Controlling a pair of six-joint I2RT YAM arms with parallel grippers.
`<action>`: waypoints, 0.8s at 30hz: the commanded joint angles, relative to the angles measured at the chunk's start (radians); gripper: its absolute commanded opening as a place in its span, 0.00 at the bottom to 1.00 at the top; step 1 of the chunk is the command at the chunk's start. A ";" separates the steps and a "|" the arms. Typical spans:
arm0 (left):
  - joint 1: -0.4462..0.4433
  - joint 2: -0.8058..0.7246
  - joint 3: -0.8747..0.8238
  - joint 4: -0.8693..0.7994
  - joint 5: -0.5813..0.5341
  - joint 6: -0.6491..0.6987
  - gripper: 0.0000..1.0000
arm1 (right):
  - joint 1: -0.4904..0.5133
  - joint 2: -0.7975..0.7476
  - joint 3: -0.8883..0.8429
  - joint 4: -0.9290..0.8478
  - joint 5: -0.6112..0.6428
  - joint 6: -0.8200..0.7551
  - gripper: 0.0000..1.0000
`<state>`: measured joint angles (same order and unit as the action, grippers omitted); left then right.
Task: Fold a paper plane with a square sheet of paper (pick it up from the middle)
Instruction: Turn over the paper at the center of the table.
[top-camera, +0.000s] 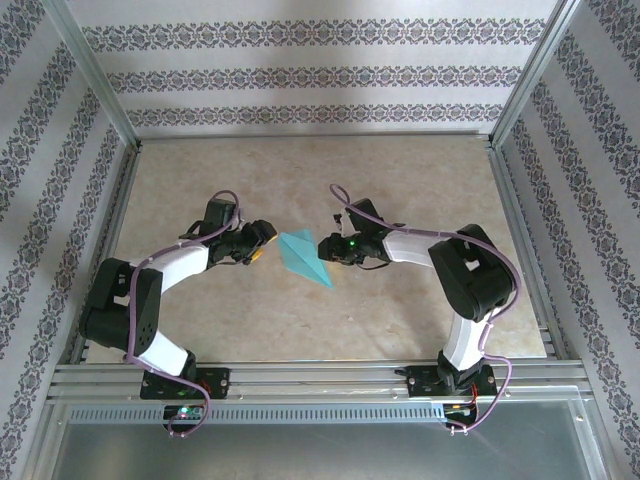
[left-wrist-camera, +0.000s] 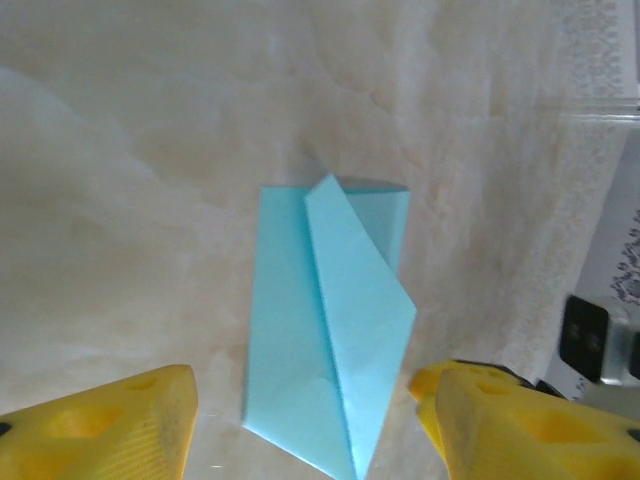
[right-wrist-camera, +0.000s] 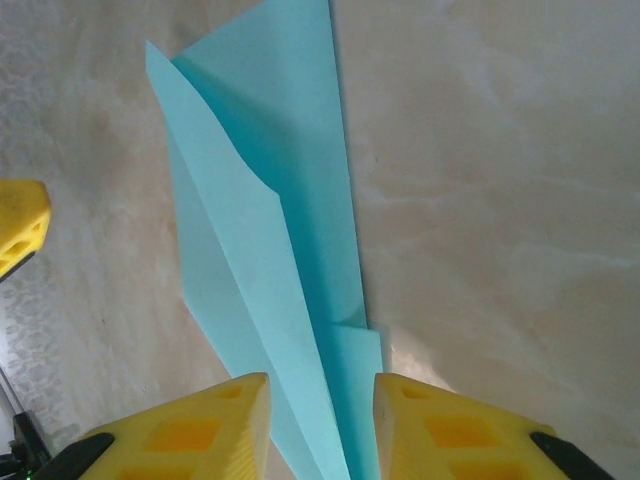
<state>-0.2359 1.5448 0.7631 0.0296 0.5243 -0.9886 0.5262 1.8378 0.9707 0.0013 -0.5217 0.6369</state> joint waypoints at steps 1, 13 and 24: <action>-0.039 0.005 -0.004 0.110 0.045 -0.079 0.64 | 0.014 0.041 0.055 -0.015 -0.037 -0.029 0.31; -0.099 0.112 0.002 0.191 0.063 -0.134 0.59 | 0.020 0.097 0.086 -0.003 -0.102 -0.046 0.24; -0.112 0.186 0.017 0.174 0.065 -0.123 0.56 | 0.017 0.133 0.099 0.012 -0.161 -0.066 0.17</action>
<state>-0.3367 1.7161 0.7631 0.1738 0.5762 -1.1088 0.5346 1.9568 1.0451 -0.0025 -0.6464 0.5961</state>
